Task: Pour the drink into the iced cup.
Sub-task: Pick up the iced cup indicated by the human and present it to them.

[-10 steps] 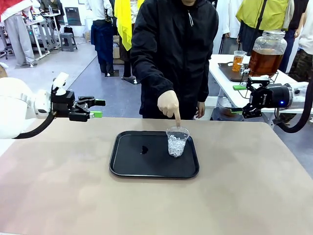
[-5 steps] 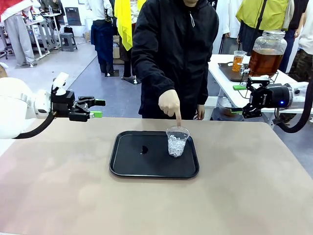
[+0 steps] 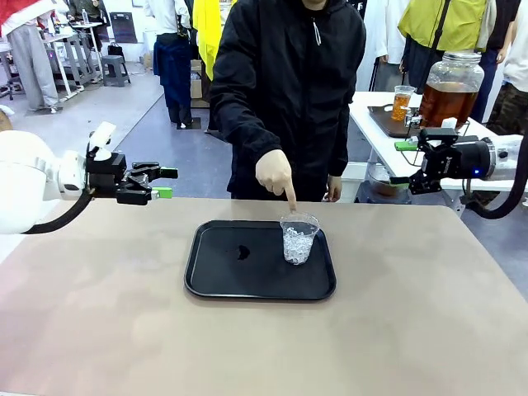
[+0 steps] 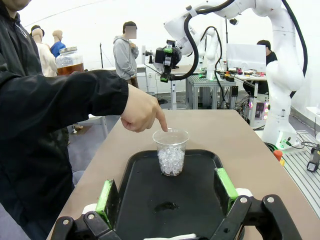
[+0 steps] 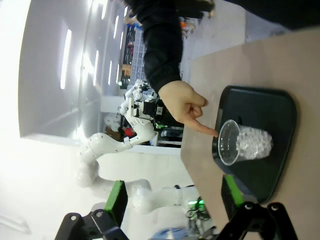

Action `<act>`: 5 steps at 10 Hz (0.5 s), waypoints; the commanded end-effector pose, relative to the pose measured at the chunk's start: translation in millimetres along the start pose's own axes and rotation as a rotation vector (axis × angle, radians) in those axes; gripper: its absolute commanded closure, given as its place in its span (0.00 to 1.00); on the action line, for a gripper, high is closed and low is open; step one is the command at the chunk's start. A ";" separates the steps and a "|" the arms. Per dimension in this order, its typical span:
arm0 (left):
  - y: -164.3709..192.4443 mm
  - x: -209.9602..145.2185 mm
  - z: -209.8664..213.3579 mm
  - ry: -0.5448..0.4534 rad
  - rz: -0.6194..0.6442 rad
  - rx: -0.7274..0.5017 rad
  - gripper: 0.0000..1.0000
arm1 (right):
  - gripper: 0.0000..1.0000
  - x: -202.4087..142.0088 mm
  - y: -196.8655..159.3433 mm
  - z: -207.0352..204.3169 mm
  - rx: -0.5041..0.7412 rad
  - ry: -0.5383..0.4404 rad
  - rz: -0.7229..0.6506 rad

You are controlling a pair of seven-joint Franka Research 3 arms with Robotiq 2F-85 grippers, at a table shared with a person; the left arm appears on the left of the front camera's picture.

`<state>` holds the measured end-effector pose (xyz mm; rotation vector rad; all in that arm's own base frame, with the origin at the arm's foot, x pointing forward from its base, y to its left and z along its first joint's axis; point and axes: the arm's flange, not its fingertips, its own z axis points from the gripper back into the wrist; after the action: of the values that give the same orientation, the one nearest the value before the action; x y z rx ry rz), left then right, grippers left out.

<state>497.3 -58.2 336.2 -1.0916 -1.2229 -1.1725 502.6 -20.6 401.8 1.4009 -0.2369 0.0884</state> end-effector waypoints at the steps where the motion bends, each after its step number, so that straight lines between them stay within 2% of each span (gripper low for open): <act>1: -0.5 1.9 -1.6 -0.006 -0.002 0.004 0.00 | 0.00 -7.6 5.7 -7.5 -0.008 -0.031 0.248; 4: -0.5 1.9 -1.6 -0.006 -0.002 0.004 0.00 | 0.00 -3.3 11.9 -14.5 -0.020 -0.028 0.550; 5: -0.5 1.9 -1.6 -0.006 -0.002 0.004 0.00 | 0.00 -1.7 12.2 -15.9 -0.026 -0.016 0.603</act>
<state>497.4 -58.2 336.1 -1.0917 -1.2228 -1.1725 502.5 -8.8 416.4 1.2897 -0.5999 0.5300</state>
